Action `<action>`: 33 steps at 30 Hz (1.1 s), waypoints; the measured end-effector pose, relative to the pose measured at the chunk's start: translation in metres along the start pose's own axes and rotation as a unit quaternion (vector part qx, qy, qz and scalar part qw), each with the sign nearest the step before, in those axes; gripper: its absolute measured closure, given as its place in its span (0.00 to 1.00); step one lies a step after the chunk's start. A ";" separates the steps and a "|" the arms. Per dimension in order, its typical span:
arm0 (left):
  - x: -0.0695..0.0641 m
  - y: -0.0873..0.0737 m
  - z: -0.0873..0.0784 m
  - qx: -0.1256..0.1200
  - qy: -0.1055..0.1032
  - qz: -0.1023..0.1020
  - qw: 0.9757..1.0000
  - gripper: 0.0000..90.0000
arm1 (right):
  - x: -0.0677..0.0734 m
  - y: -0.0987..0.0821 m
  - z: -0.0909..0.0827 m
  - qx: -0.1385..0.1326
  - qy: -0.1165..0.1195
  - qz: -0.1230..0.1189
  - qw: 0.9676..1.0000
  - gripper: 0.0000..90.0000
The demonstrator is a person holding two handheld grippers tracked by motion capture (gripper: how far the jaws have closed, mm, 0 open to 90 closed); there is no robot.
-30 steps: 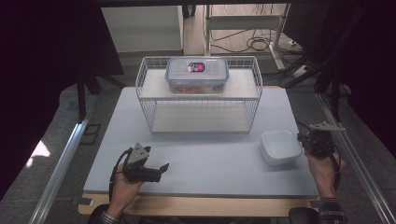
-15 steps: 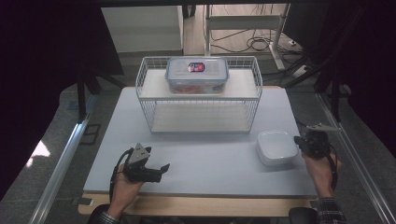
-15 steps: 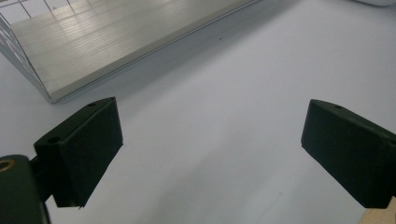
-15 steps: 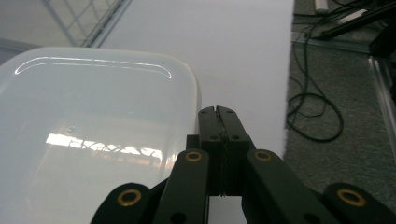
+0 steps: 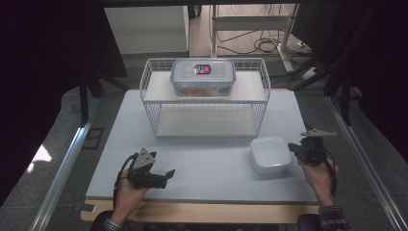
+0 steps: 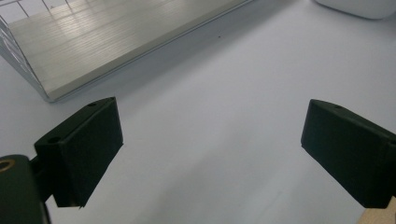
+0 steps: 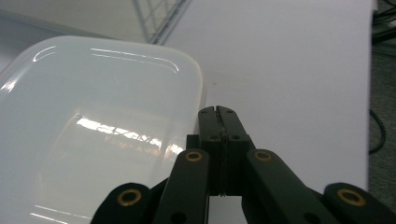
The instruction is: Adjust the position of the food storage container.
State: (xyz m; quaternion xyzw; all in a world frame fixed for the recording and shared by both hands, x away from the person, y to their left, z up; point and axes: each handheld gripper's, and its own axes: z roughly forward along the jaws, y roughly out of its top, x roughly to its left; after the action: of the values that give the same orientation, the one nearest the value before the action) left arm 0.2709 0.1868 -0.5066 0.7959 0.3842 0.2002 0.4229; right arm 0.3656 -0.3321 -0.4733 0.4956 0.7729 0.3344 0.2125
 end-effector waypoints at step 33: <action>-0.003 0.000 0.004 0.010 -0.005 0.002 1.000 0.06 | 0.099 0.004 0.019 0.042 0.152 -0.048 0.986 1.00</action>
State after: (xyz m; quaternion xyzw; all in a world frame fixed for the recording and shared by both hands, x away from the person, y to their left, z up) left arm 0.2709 0.1823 -0.5087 0.8016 0.3826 0.1935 0.4166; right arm 0.3389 -0.2353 -0.4832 0.4094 0.8327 0.3624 0.0873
